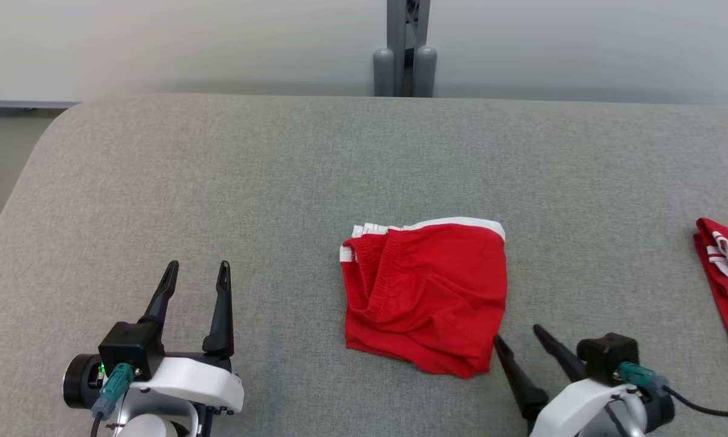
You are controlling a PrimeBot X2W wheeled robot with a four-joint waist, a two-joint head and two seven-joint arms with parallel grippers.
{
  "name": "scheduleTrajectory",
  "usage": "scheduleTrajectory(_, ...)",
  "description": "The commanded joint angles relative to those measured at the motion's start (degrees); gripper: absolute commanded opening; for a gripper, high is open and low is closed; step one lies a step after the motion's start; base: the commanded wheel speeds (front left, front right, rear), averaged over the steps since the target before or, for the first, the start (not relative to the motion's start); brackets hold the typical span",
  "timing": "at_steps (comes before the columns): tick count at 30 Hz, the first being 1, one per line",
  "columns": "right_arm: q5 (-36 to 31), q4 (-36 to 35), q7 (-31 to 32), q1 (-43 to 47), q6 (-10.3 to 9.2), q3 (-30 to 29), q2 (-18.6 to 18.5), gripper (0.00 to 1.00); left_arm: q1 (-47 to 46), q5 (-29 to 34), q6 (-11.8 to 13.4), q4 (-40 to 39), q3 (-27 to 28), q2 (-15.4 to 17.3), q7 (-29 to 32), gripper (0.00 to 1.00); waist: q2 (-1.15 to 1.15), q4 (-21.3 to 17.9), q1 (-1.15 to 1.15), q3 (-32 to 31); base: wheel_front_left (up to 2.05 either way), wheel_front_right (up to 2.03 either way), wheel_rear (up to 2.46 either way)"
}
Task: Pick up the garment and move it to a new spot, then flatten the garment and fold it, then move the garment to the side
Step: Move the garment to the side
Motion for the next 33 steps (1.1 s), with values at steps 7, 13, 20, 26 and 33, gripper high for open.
scheduleTrajectory(7,5.93,9.02,-1.63,-3.88,-0.02,4.68,0.85,1.00,-1.80,-0.19,-0.04,0.76,0.10,0.15,-0.84,1.00,0.00,1.33,0.00,2.31,0.00,0.00,0.00)
scheduleTrajectory(13,15.07,13.29,-5.56,-7.24,-0.02,7.92,1.26,0.22,-2.72,-0.03,0.24,1.18,0.04,0.37,-1.15,1.00,0.00,0.25,0.00,3.28,0.00,0.00,0.00)
scheduleTrajectory(20,24.53,16.35,-9.21,-10.17,-0.02,13.29,1.23,0.00,-3.46,-0.27,0.07,1.47,-0.28,0.27,-1.30,1.00,0.00,-0.63,0.00,3.48,0.00,0.00,0.00)
scheduleTrajectory(26,19.83,18.98,-11.99,-12.04,-0.02,12.77,1.04,0.00,-4.01,-0.37,0.26,1.00,-0.33,0.46,-1.39,1.00,0.00,-1.78,0.00,3.86,0.00,0.00,0.00)
scheduleTrajectory(33,11.20,16.13,-10.60,-9.03,-0.03,9.53,-2.29,0.00,-4.05,-0.55,0.42,0.17,-0.23,0.80,-1.59,1.00,0.00,-5.14,0.00,4.63,0.00,0.00,0.00)
